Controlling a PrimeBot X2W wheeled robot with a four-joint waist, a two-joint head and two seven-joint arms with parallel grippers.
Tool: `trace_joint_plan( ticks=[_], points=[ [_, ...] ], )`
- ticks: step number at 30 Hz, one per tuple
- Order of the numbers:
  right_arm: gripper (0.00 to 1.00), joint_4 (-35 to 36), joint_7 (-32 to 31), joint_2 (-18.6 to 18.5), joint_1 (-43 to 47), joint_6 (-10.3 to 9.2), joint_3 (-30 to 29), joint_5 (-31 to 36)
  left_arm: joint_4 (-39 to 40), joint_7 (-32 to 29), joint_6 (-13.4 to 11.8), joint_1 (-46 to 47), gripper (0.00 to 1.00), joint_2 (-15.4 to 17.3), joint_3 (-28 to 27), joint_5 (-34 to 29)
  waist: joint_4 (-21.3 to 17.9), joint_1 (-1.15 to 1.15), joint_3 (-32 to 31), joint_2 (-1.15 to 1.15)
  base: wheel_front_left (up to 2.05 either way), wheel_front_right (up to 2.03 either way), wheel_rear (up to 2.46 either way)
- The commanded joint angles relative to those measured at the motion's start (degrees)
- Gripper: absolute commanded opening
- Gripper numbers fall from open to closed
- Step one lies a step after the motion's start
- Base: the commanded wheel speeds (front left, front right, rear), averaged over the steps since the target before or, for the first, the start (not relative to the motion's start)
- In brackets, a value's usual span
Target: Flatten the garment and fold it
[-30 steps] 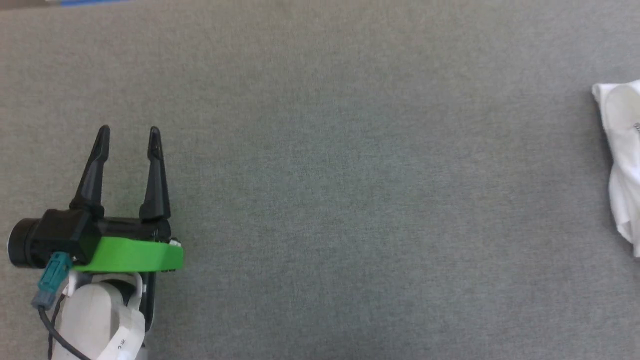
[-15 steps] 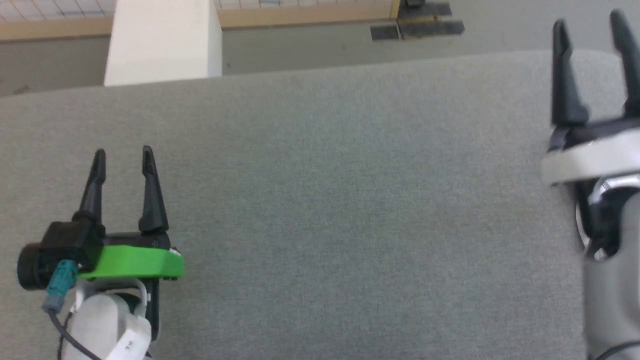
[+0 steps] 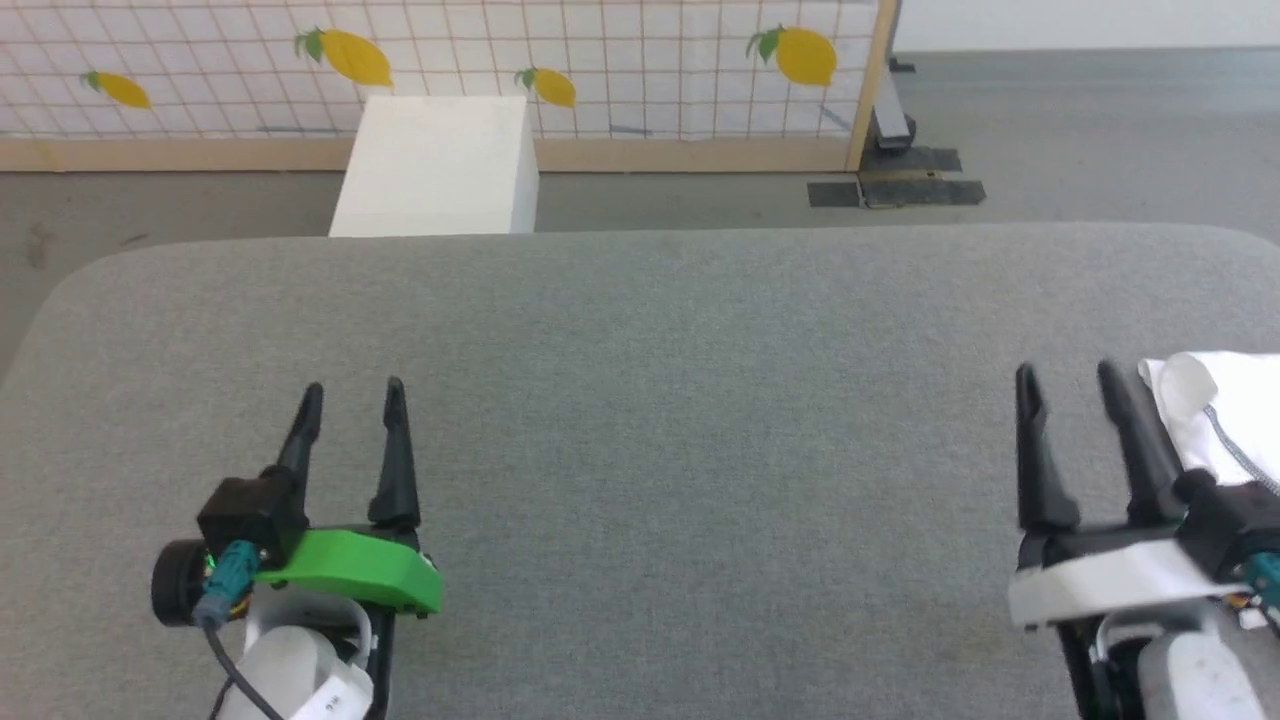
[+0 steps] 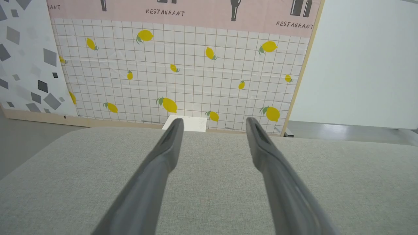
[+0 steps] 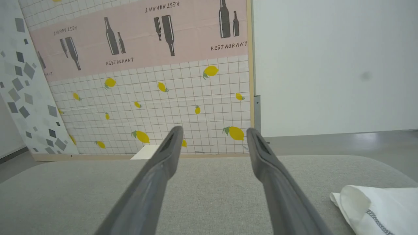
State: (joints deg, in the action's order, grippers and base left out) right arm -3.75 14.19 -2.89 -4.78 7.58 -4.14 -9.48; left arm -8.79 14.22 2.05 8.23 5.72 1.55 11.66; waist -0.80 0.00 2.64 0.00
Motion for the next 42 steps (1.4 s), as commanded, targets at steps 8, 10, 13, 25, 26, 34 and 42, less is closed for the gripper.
trace_joint_plan(
  ticks=[8, 10, 13, 25, 26, 34, 42],
  points=[
    [1.00, -4.0, 0.7, 0.0, 4.9, -0.09, 1.4, -1.4, -4.7, 0.5, -0.1, -1.5, 1.00, -0.7, 2.2, -0.9, 1.3, 0.00, -2.1, 0.00, 0.00, 0.00, 0.00],
    [1.00, -4.8, 0.7, 0.0, 5.3, -0.09, 1.7, -1.3, -5.4, 0.6, -0.6, -1.6, 1.00, -1.0, 2.3, -0.9, 1.4, 0.00, -2.1, 0.00, 0.00, 0.00, 0.00],
    [1.00, -5.8, 0.3, 0.0, 5.4, -0.09, 2.0, -1.5, -6.3, 0.7, -1.2, -1.6, 1.00, -1.3, 2.3, -0.7, 1.3, 0.00, -2.0, 0.00, 0.00, 0.00, 0.00],
    [0.00, -6.0, -0.2, 0.0, 4.9, 0.00, 2.3, -1.5, -7.1, -0.1, -1.2, -1.3, 0.00, -1.8, 2.6, 0.3, 1.4, 0.00, -2.1, 0.00, 0.00, 0.00, 0.00],
    [0.00, -5.9, -0.3, 0.0, 4.9, 0.00, 2.3, -1.4, -6.9, -0.2, -1.2, -1.4, 0.00, -1.8, 2.6, 0.2, 1.4, 0.00, -2.1, 0.00, 0.00, 0.00, 0.00],
    [0.00, -5.3, -1.2, 0.0, 4.9, -0.01, 2.5, -0.7, -5.9, -1.1, -1.2, -1.8, 0.00, -1.8, 2.3, -0.6, 1.4, 0.00, -2.2, 0.00, 0.00, 0.00, 0.00],
    [0.00, -4.7, -2.1, 0.0, 4.9, -0.01, 2.6, 0.0, -4.9, -2.0, -1.3, -2.3, 0.00, -1.9, 2.0, -1.4, 1.3, 0.00, -2.2, 0.00, 0.00, 0.00, 0.00]
  ],
)
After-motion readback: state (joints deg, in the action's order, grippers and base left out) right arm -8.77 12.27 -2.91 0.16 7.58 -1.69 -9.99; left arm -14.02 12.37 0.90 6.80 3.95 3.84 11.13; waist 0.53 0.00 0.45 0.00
